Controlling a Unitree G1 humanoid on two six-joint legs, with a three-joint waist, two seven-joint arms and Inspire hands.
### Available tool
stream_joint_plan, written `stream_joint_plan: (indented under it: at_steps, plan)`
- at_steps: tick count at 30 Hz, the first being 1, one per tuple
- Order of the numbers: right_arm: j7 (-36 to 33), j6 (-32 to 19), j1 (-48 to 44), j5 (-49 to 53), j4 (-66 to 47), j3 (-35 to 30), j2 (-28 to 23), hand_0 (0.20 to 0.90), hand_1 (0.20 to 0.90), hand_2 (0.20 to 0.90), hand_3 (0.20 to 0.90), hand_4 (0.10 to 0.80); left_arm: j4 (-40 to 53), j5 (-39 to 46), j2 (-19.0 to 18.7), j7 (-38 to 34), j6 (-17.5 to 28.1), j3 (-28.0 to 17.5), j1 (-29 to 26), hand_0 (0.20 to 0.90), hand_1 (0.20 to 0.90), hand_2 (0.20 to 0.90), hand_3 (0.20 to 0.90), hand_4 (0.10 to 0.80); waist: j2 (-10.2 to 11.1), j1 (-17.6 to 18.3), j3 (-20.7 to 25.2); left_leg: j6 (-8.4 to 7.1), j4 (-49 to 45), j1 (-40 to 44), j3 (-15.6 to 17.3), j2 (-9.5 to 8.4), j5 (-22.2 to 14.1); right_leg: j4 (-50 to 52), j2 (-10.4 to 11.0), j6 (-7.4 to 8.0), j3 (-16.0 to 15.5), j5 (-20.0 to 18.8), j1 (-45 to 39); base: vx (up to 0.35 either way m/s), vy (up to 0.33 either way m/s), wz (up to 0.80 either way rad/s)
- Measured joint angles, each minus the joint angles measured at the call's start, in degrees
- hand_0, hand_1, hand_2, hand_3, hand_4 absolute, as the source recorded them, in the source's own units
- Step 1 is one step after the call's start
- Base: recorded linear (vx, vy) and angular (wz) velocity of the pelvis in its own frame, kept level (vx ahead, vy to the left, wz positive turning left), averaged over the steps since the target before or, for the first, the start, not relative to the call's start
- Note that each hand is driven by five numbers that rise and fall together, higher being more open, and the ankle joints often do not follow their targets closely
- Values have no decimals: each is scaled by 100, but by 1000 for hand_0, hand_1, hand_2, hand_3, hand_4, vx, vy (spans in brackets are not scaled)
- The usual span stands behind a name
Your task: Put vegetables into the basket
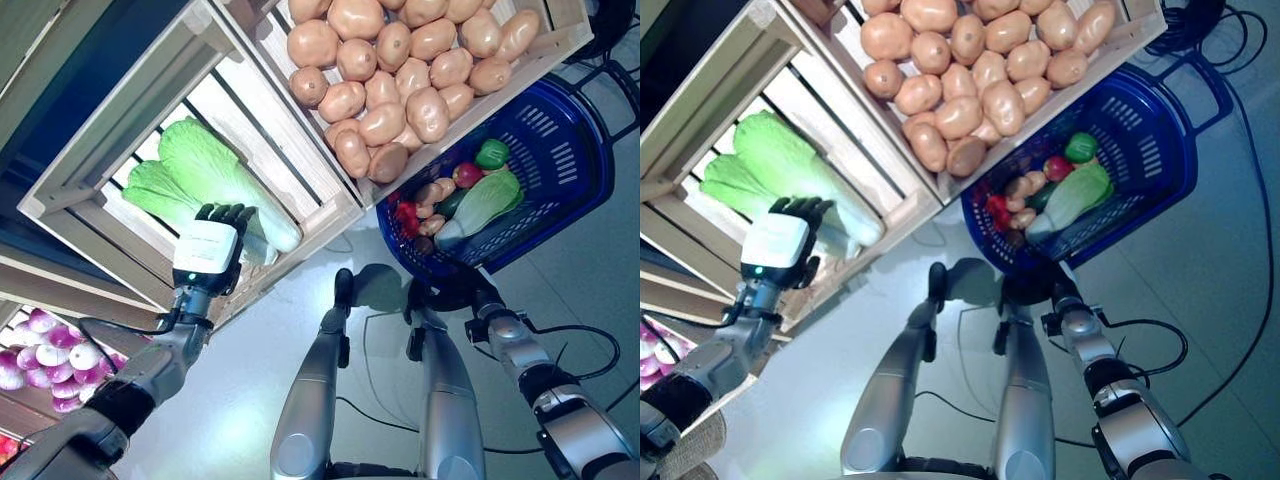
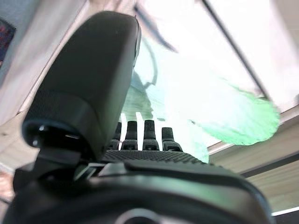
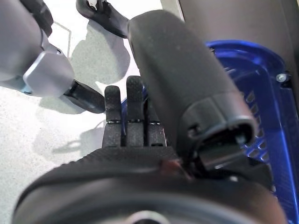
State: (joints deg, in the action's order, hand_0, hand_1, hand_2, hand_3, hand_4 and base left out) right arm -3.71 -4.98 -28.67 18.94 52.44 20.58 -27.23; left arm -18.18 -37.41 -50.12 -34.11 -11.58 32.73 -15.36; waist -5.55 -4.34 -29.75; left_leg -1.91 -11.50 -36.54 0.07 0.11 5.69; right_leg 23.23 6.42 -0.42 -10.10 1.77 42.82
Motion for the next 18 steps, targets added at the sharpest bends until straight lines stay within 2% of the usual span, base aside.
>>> stream_joint_plan:
  at_steps: [8, 18]
  plan:
    - [0, -42, 52, 8, -21, -28, -19, 900, 900, 900, 900, 800, -393, -33, 45, -96, -128, -29, 419, 900, 900, 900, 900, 800, 0, -42, 0, -4, -3, -34, -10, -2, 3, 2, 2, 0, -6, 0, 27, 0, 0, 0]
    - [-1, -132, 129, 121, -42, -176, -15, 900, 900, 900, 900, 800, -558, -124, 137, -475, -120, -31, 439, 900, 900, 900, 900, 800, 0, -83, 0, -11, -1, -77, -24, -4, 8, 4, 4, 1, -16, 0, 62, 0, 0, 0]
